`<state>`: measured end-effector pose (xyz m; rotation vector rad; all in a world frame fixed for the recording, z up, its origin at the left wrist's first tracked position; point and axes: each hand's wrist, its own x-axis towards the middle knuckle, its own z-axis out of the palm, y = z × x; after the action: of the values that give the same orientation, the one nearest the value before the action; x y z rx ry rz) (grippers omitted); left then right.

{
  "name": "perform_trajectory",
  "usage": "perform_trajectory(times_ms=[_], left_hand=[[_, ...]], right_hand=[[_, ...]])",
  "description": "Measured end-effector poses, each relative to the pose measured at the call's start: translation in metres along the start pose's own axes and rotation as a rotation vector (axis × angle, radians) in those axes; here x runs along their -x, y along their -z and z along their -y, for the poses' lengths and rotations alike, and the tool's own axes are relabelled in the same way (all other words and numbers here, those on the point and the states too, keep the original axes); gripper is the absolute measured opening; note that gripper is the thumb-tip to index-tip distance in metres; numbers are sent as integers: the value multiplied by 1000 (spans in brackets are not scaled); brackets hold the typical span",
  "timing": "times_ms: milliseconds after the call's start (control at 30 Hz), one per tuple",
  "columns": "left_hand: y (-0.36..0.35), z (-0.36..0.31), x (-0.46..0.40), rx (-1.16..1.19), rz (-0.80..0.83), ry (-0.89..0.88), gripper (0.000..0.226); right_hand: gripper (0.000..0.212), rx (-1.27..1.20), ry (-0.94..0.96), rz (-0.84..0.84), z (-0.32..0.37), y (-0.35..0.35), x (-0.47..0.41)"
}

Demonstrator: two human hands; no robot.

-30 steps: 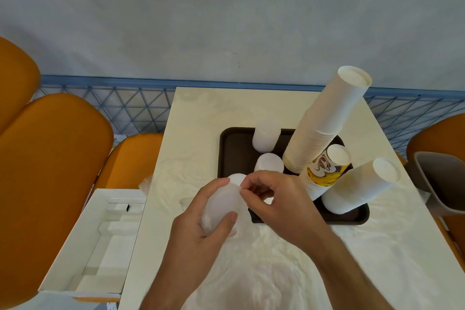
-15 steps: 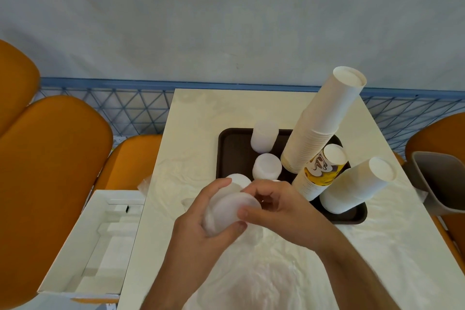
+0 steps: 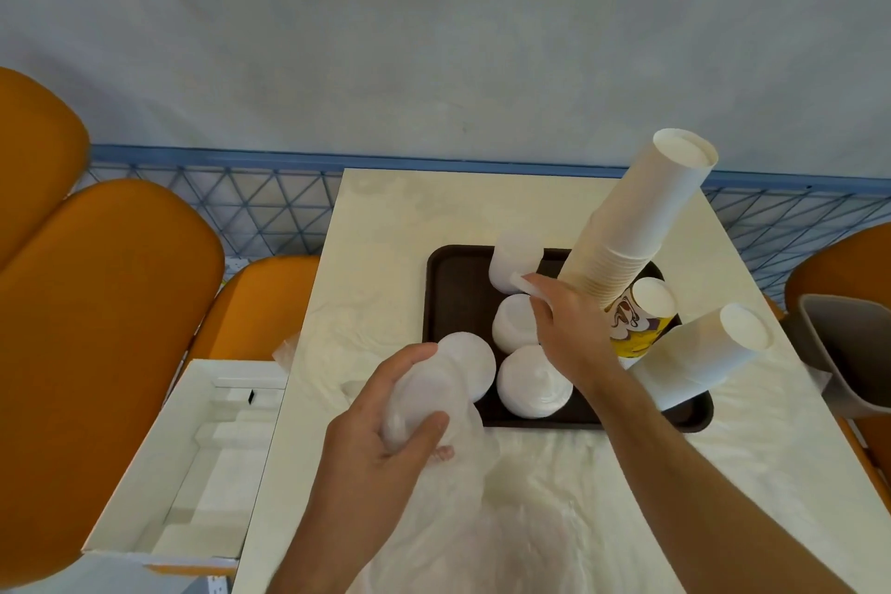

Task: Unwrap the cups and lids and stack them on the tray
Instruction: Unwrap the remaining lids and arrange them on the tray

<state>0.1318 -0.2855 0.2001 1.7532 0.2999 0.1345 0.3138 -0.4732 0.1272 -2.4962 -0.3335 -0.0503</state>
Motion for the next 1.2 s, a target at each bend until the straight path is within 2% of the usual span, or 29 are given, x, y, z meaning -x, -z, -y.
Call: perform_trajectory(times_ms=[167, 400, 933, 1000, 1133, 1200], left_hand=[[7, 3, 1, -20, -25, 24, 51], [11, 3, 1, -27, -39, 45, 48], [13, -1, 2, -52, -50, 46, 50], [12, -1, 2, -52, -50, 48, 50], [12, -2, 1, -55, -51, 50, 50], [13, -2, 2, -49, -53, 55, 50]], right_hand=[[37, 205, 41, 142, -17, -27, -8], [50, 307, -104, 282, -18, -32, -5], [54, 298, -113, 279, -17, -29, -25], [49, 299, -112, 275, -17, -29, -25], [27, 332, -98, 270, -17, -28, -27], [24, 331, -92, 266, -17, -28, -27]])
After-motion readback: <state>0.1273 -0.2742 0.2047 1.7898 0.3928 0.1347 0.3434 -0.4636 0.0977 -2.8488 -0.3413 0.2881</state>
